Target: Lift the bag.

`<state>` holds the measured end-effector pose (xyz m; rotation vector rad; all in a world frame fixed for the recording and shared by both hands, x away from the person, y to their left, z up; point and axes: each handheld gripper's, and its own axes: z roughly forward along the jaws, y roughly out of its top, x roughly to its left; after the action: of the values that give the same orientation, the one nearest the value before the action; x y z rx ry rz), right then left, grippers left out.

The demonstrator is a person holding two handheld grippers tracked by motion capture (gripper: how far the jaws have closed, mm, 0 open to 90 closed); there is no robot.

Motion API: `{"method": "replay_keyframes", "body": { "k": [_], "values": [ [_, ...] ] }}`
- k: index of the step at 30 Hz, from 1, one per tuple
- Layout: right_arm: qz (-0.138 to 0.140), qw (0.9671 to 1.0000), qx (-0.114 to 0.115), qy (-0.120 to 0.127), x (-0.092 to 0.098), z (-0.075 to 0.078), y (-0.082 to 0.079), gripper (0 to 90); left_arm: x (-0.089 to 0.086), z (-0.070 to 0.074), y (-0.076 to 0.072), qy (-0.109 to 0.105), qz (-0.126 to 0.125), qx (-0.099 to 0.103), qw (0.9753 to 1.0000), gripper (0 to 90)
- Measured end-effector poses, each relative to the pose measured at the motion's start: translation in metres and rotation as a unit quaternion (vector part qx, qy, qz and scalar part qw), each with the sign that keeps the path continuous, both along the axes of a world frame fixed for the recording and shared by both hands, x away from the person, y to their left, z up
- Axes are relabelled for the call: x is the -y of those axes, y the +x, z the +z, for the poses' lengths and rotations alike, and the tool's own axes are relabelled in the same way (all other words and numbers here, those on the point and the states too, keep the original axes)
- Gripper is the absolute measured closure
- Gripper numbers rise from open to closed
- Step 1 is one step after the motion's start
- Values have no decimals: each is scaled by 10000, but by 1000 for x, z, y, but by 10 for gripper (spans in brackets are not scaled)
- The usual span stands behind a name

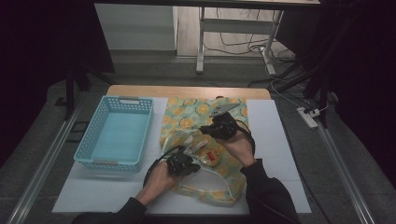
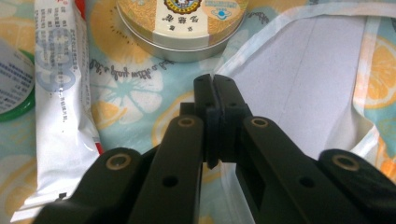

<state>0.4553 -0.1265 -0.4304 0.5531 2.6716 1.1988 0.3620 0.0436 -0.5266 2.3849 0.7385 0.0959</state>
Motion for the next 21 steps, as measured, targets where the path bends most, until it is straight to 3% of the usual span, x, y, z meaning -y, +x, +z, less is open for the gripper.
{"method": "replay_keyframes", "body": {
  "k": [8,13,21],
  "values": [
    [26,10000,-10,-29,1,0,-1,900,2,3,-2,44,114,25,9999,899],
    [43,10000,-10,-48,2,0,-2,900,-2,10,-2,-228,189,9,9996,899],
    [56,10000,6,-41,1,2,-4,900,-6,19,-1,-417,202,-35,9989,899]
  ]
}}
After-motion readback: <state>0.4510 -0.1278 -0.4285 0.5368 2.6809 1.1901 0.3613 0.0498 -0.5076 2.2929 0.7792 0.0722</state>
